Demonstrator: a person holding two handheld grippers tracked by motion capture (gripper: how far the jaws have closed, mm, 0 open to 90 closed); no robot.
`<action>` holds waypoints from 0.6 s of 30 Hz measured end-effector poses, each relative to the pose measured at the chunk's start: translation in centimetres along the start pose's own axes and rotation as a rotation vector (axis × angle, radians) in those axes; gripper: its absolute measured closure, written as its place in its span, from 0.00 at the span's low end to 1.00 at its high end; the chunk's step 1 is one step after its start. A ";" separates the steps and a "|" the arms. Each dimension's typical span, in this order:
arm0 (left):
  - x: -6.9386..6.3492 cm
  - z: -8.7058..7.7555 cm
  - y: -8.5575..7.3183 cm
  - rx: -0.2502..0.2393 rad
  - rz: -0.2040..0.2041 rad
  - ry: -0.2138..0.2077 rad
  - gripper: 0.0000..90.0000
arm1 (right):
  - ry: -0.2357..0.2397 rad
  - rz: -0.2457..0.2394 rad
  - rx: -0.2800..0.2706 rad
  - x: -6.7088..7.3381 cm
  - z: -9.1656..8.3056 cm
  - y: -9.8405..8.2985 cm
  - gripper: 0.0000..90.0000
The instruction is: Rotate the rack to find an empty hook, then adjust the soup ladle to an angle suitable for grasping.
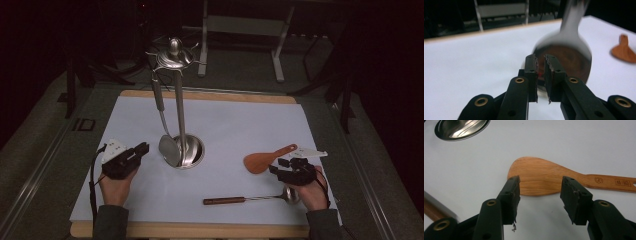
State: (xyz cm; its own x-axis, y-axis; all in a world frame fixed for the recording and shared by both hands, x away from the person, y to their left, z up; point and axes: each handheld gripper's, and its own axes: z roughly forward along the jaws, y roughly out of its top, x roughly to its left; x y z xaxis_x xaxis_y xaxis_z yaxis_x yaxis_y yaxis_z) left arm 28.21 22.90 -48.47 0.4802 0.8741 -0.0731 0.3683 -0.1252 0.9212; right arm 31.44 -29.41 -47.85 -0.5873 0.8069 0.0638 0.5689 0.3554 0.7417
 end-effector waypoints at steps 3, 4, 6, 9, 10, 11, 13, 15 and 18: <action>-0.2 0.6 -1.5 0.065 0.006 0.014 0.88 | 0.002 -0.003 0.002 0.2 0.1 0.1 0.55; -0.2 0.7 -2.0 0.086 0.007 0.018 0.88 | 0.004 -0.007 0.003 0.3 0.1 0.1 0.55; -0.2 0.9 -2.6 0.110 0.014 0.021 0.86 | 0.007 -0.014 0.003 0.5 0.2 0.2 0.55; -0.2 1.1 -3.5 0.137 0.012 0.023 0.84 | 0.014 -0.028 0.004 0.9 0.3 0.3 0.55; -0.2 1.1 -3.8 0.148 0.015 0.027 0.83 | 0.020 -0.035 0.005 1.0 0.3 0.4 0.56; -0.1 1.2 -4.2 0.159 0.010 0.029 0.83 | 0.031 -0.039 0.009 1.3 0.4 0.4 0.57; 0.0 1.3 -4.6 0.167 0.001 0.030 0.82 | 0.059 -0.055 0.007 1.7 0.7 0.5 0.57; 0.1 1.3 -4.9 0.174 -0.006 0.034 0.80 | 0.083 -0.066 0.009 2.3 1.0 0.6 0.58; 0.1 1.3 -5.0 0.180 -0.010 0.041 0.78 | 0.108 -0.083 0.011 3.0 1.2 0.8 0.61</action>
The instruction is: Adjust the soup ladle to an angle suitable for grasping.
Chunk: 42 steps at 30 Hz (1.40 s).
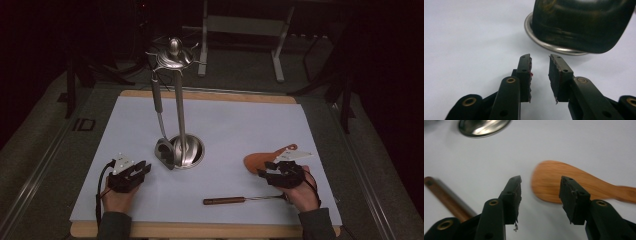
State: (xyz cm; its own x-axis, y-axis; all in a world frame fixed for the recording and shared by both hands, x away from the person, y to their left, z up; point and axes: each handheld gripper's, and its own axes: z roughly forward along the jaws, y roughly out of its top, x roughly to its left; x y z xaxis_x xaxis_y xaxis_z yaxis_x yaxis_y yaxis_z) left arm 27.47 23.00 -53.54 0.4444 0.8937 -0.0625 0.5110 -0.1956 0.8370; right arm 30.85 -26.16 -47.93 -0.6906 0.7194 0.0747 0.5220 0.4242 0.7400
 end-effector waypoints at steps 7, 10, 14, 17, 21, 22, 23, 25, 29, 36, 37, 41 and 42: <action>0.0 0.3 -0.3 0.022 -0.005 0.018 0.73 | 0.136 -0.119 0.021 3.2 1.8 0.4 1.00; -0.1 0.4 -0.2 0.033 -0.002 0.021 0.73 | 0.197 -0.155 0.025 4.3 2.5 0.5 1.00; -0.2 0.5 -0.2 0.045 0.016 0.025 0.72 | 0.277 -0.197 0.040 5.8 3.4 0.4 1.00; -0.4 0.6 -0.2 0.058 0.031 0.032 0.72 | 0.318 -0.240 0.060 7.0 4.1 0.4 1.00; -0.5 0.7 -0.2 0.065 0.037 0.034 0.71 | 0.362 -0.292 0.089 8.2 4.9 0.2 1.00; -0.5 0.7 -0.2 0.066 0.037 0.034 0.71 | 0.374 -0.307 0.095 8.4 5.0 0.1 1.00; -0.5 0.7 -0.1 0.066 0.036 0.035 0.71 | 0.384 -0.322 0.099 8.6 5.1 0.1 1.00; -0.5 0.7 -0.1 0.067 0.037 0.042 0.71 | 0.399 -0.352 0.115 9.1 5.2 0.1 1.00; -0.5 0.7 -0.1 0.070 0.038 0.044 0.72 | 0.418 -0.400 0.141 9.8 5.5 -0.1 1.00; -0.5 0.8 -0.1 0.074 0.036 0.046 0.72 | 0.333 -0.444 0.182 10.3 6.1 -0.2 1.00; -0.5 0.8 -0.1 0.075 0.036 0.046 0.72 | 0.307 -0.448 0.189 10.3 6.2 -0.1 1.00; -0.5 0.8 -0.1 0.076 0.038 0.047 0.72 | 0.187 -0.421 0.212 9.8 6.5 0.4 0.99; -0.6 0.8 -0.1 0.076 0.039 0.047 0.72 | 0.159 -0.408 0.212 9.5 6.6 0.5 0.99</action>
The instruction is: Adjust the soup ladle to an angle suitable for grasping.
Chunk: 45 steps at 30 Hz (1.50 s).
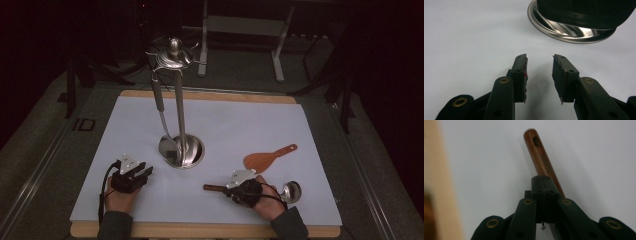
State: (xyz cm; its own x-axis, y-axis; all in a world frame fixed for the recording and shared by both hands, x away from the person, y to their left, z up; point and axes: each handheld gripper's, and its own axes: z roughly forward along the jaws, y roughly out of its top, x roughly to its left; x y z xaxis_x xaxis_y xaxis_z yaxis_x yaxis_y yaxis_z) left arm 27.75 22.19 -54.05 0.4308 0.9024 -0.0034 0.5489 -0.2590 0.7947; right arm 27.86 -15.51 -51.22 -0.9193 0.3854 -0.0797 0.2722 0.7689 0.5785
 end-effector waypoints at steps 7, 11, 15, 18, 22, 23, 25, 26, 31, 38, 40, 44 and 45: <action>0.0 0.1 0.0 0.004 0.001 0.002 0.72 | -0.072 0.088 0.013 -2.6 -0.6 0.4 0.99; 0.0 0.0 0.0 0.003 0.002 0.001 0.72 | -0.095 0.081 0.040 -3.4 -0.8 0.8 0.98; 0.0 0.0 0.0 0.002 0.000 -0.001 0.72 | -0.119 0.083 0.059 -4.4 -0.6 1.5 0.97; 0.0 0.1 0.0 0.002 -0.001 -0.001 0.72 | -0.107 0.064 0.051 -4.2 -0.6 1.9 0.95; 0.0 0.1 0.0 0.003 0.001 -0.001 0.72 | -0.103 0.006 0.113 -3.8 -0.4 2.5 0.86; 0.0 0.1 0.0 0.003 0.001 0.000 0.72 | -0.104 -0.012 0.141 -3.7 -0.3 2.6 0.83; 0.0 0.1 0.0 0.002 0.001 -0.001 0.72 | -0.093 -0.046 0.185 -3.7 -0.2 3.0 0.78; 0.0 0.1 0.0 0.003 0.001 0.000 0.72 | -0.078 -0.056 0.205 -3.7 -0.1 3.1 0.77; 0.0 0.1 0.0 0.003 0.001 0.000 0.71 | -0.033 -0.070 0.270 -4.3 0.7 3.7 0.75; 0.0 0.1 0.0 0.003 0.001 0.001 0.71 | -0.062 0.024 0.292 -7.0 1.2 3.9 0.75; 0.0 0.1 0.0 0.004 0.001 0.002 0.71 | -0.068 0.064 0.323 -8.0 1.2 3.7 0.74; -0.1 0.1 0.0 0.006 0.000 0.002 0.71 | -0.056 0.105 0.354 -9.1 1.0 3.3 0.74; -0.1 0.1 0.0 0.007 0.001 0.003 0.71 | -0.051 0.110 0.362 -9.2 0.9 3.3 0.74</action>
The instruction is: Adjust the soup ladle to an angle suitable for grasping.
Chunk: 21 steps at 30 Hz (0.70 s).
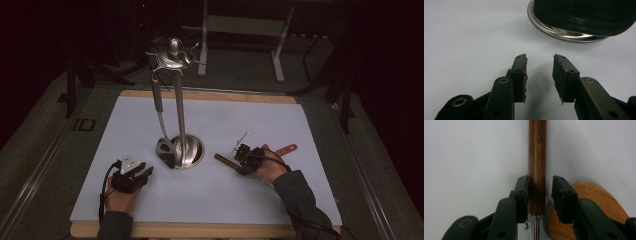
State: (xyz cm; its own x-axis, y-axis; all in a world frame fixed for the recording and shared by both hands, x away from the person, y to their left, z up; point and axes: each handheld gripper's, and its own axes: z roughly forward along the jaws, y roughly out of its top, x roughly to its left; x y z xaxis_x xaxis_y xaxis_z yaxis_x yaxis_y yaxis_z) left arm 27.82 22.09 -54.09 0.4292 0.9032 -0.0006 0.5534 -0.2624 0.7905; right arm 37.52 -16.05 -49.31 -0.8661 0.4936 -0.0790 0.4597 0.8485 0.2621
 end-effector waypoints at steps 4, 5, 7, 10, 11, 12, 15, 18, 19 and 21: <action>0.0 0.0 0.0 0.003 0.002 0.001 0.71 | 0.019 0.000 0.056 -0.1 0.2 0.2 0.74; 0.0 0.0 0.0 0.002 0.004 0.002 0.71 | 0.025 -0.004 0.065 -0.2 0.3 0.3 0.74; 0.0 0.0 0.0 0.002 0.004 0.002 0.71 | 0.040 -0.006 0.085 -0.2 0.5 0.5 0.74; 0.0 0.0 0.0 0.003 0.002 0.001 0.71 | 0.040 -0.010 0.105 -0.1 0.7 0.7 0.76; 0.0 0.0 0.0 0.003 0.003 0.001 0.71 | 0.045 -0.006 0.110 -0.1 0.7 0.8 0.77; 0.0 0.0 0.0 0.003 0.003 0.001 0.71 | 0.046 -0.005 0.112 0.0 0.7 0.8 0.78; 0.0 0.0 0.0 0.003 0.005 0.002 0.70 | 0.050 -0.003 0.115 0.0 0.7 0.9 0.82; 0.0 0.0 0.0 0.002 0.004 0.002 0.71 | 0.050 0.001 0.117 0.0 0.6 0.9 0.82; 0.0 0.0 0.0 0.002 0.004 0.002 0.70 | 0.046 0.005 0.117 0.0 0.6 0.9 0.82; 0.0 0.0 0.0 0.003 0.002 0.001 0.71 | 0.035 0.015 0.111 -0.1 0.5 0.9 0.82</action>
State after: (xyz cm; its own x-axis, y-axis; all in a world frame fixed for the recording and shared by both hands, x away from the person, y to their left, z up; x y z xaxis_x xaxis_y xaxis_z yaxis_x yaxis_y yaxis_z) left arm 27.83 22.08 -54.09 0.4299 0.9029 0.0020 0.5545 -0.2657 0.7887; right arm 38.07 -15.26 -49.53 -0.8644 0.5011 -0.0421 0.4898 0.8579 0.1550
